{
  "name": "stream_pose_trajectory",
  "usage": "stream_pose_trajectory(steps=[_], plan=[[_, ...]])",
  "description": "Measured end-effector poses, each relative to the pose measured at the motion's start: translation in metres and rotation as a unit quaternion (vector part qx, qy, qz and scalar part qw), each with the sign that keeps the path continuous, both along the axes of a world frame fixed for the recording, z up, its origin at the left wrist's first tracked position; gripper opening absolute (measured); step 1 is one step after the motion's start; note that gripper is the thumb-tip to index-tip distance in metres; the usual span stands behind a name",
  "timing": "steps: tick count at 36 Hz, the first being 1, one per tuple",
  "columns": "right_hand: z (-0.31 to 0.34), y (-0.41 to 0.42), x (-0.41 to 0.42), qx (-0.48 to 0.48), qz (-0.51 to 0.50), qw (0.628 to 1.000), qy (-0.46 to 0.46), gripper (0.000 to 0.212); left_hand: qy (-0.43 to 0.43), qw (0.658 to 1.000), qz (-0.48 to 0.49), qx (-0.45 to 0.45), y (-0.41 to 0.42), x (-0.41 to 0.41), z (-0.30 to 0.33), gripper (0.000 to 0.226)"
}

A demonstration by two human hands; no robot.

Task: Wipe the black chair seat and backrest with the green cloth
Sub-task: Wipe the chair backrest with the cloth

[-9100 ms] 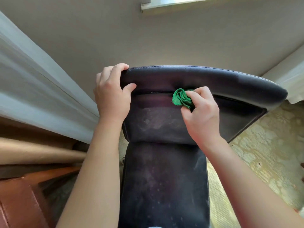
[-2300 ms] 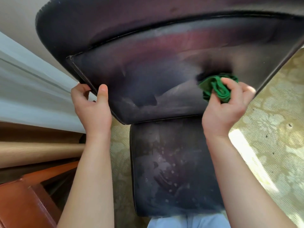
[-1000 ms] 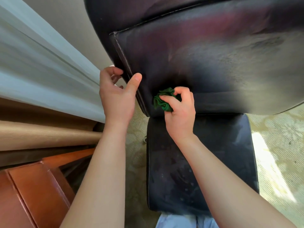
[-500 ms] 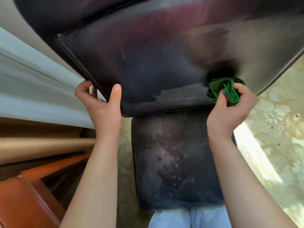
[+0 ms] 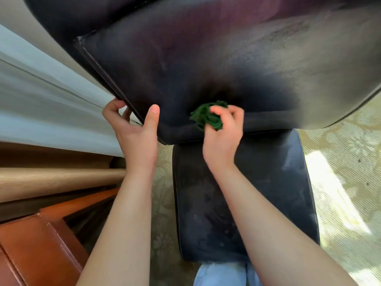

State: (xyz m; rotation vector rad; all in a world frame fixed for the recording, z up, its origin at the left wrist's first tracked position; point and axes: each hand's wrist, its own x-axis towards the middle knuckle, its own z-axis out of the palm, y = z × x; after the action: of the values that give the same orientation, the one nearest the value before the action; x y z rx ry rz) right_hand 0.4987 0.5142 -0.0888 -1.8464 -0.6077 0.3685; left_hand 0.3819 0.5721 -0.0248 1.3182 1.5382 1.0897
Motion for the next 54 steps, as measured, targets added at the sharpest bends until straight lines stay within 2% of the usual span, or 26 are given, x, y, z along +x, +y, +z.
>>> stream_pose_trajectory(steps=[3, 6, 12, 15, 19, 26, 31, 33, 38, 42, 45, 49, 54], plan=[[-0.004, 0.0, -0.02, -0.001, 0.098, 0.995, 0.008, 0.033, 0.011, 1.0, 0.001, 0.009, 0.0, -0.001, -0.001, 0.052], [-0.003, -0.014, -0.013, -0.007, 0.114, 0.993, 0.013, 0.033, 0.038, 0.999, 0.0, 0.02, -0.003, -0.001, -0.003, 0.053], [-0.008, -0.042, 0.013, -0.036, -0.083, 0.995, 0.05, 0.032, 0.046, 0.998, 0.034, -0.01, -0.01, 0.005, -0.007, 0.062], [-0.018, -0.032, 0.015, -0.045, -0.102, 0.991, 0.078, 0.03, 0.047, 0.998, 0.031, -0.015, -0.011, 0.005, -0.007, 0.06], [-0.027, -0.011, -0.008, -0.036, -0.053, 0.996, 0.054, 0.027, 0.051, 0.998, 0.025, -0.027, -0.008, 0.001, -0.009, 0.055], [-0.034, -0.003, -0.054, -0.025, 0.07, 0.995, 0.065, 0.027, 0.061, 0.998, 0.014, -0.018, -0.005, -0.003, -0.011, 0.053], [-0.022, -0.021, -0.043, -0.009, 0.148, 0.986, 0.073, 0.029, 0.049, 0.998, 0.017, -0.02, -0.006, -0.001, -0.012, 0.05], [-0.017, -0.03, -0.027, -0.024, 0.121, 0.99, 0.075, 0.031, 0.04, 0.999, 0.024, -0.026, -0.008, 0.0, -0.011, 0.051], [-0.012, -0.052, 0.027, -0.067, -0.044, 0.994, 0.067, 0.033, 0.038, 0.998, 0.042, -0.015, -0.016, 0.009, -0.013, 0.056], [-0.011, -0.064, 0.069, -0.052, -0.156, 0.985, 0.05, 0.029, 0.043, 0.997, 0.058, -0.007, -0.021, 0.017, -0.018, 0.068], [-0.013, -0.063, 0.083, -0.044, -0.181, 0.981, 0.043, 0.029, 0.039, 0.997, 0.063, 0.006, -0.02, 0.02, -0.02, 0.071], [-0.021, -0.054, 0.076, -0.054, -0.137, 0.988, 0.043, 0.03, 0.037, 0.997, 0.067, 0.014, -0.02, 0.023, -0.022, 0.071], [-0.021, -0.05, 0.049, -0.05, -0.012, 0.998, 0.049, 0.032, 0.043, 0.997, 0.064, 0.022, -0.022, 0.022, -0.024, 0.071]])
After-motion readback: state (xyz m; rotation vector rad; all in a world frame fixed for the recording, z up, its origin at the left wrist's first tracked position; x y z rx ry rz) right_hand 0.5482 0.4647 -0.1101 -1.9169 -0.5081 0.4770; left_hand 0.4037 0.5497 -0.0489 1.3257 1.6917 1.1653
